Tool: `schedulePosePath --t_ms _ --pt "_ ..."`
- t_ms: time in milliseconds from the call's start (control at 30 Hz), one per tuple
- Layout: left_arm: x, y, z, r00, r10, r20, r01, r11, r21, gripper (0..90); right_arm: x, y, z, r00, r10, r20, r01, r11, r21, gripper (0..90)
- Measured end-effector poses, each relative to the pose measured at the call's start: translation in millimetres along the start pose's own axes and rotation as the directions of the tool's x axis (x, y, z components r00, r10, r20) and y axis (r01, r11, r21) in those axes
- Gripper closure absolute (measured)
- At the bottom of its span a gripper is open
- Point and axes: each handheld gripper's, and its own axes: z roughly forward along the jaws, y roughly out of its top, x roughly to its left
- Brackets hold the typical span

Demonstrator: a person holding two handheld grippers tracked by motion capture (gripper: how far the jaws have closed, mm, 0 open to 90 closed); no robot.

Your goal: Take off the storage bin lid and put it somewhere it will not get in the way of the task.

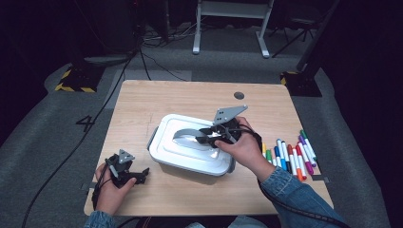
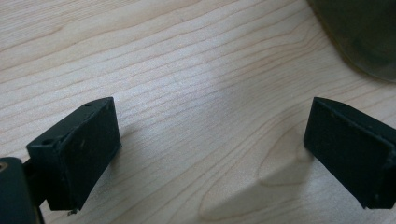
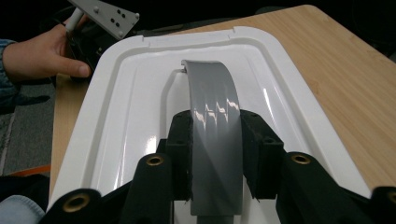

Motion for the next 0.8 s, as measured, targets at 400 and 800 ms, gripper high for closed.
schedulePosePath --t_ms 400,800 --pt "0.2 0.3 0.4 1.0000 0.002 0.003 -0.002 1.0000 0.000 3.9 -24.9 13.7 -30.2 0.9970 0.036 0.069 -0.031 0.997 -0.070 67.0" --pt "0.3 0.4 0.5 1.0000 0.000 0.003 0.000 1.0000 -0.001 3.9 -68.7 14.4 -57.4 0.9802 0.085 0.179 -0.065 0.991 -0.116 67.0"
